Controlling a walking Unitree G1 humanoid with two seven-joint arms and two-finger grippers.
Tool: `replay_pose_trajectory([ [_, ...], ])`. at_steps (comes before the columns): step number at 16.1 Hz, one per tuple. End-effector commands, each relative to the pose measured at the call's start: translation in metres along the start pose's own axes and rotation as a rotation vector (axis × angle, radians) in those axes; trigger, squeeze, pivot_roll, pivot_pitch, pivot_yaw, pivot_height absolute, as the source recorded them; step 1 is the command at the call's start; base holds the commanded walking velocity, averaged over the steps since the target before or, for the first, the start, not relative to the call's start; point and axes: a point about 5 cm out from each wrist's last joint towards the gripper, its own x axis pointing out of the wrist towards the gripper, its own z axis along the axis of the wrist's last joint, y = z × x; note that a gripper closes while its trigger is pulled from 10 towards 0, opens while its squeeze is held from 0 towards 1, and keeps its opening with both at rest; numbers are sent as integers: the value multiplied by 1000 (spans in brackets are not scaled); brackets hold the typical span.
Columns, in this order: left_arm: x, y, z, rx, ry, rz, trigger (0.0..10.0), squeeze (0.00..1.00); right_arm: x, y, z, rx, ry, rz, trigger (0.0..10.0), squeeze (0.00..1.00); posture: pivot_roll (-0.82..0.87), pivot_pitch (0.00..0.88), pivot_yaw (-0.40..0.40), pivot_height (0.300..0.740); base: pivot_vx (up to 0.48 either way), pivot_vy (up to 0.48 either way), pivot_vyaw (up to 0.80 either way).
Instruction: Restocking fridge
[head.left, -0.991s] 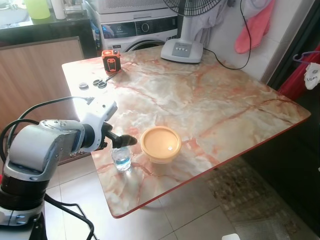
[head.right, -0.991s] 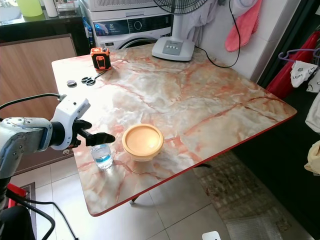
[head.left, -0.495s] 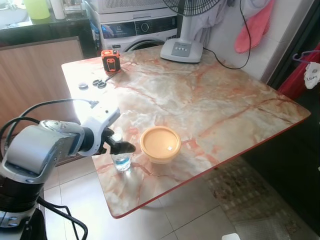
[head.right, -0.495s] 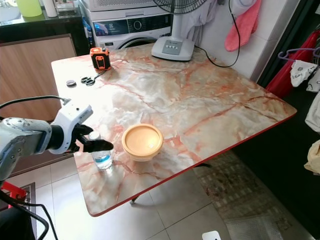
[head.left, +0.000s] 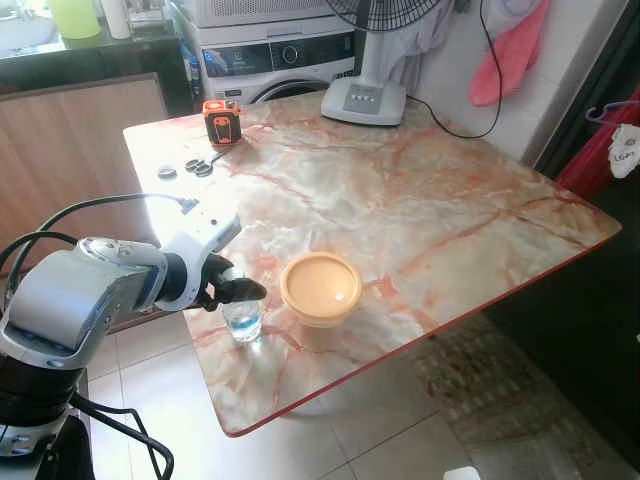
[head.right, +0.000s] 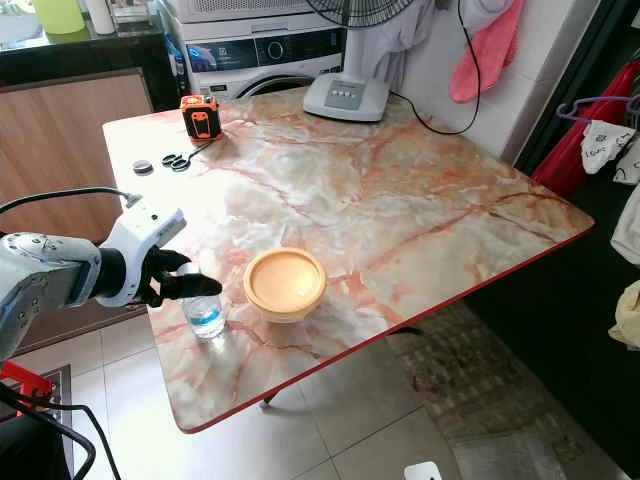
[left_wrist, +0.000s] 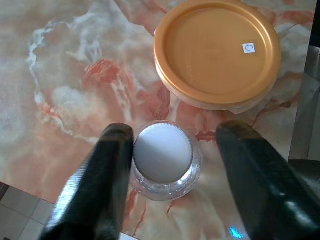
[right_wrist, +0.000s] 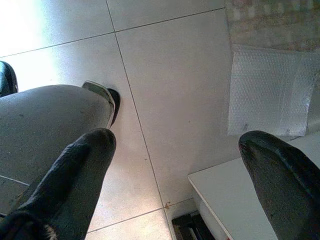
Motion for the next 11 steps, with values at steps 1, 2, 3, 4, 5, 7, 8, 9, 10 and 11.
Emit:
replay_pose_trajectory([
  [1,-2,-2,0,14,10,-8,2196,0,0,7,-8,3,39,28,10000,0,97,0,-34,722,0,0,0],
  [2,-2,-2,0,13,11,-8,2196,0,0,7,-8,2,39,28,10000,0,97,0,-34,722,0,0,0],
  [3,-1,-3,-2,11,18,-10,9804,0,0,7,-8,2,42,30,10000,0,97,0,-35,722,0,0,0],
  [4,-1,-3,-2,11,19,-12,9843,0,0,7,-8,2,43,30,10000,0,97,0,-35,722,0,0,0],
  [5,-1,-3,-2,11,20,-12,10000,0,0,7,-8,2,44,30,10000,0,97,0,-34,722,0,0,0],
  [7,-1,-2,-5,16,35,-8,10000,0,0,7,-9,0,47,32,10000,0,99,0,-32,722,0,0,0],
  [8,-1,-2,-5,16,38,-7,10000,0,0,8,-9,0,48,33,10000,0,99,0,-32,722,0,0,0],
  [9,-2,-2,-7,21,47,-7,10000,0,0,8,-9,-1,49,33,10000,0,99,0,-32,722,0,0,0],
  [10,-2,-3,-8,42,55,-2,10000,0,0,8,-9,-1,49,33,10000,0,99,0,-32,722,0,0,0],
  [11,-2,-2,-10,74,69,8,10000,0,0,8,-9,-1,50,34,10000,0,101,0,-31,722,0,0,0],
])
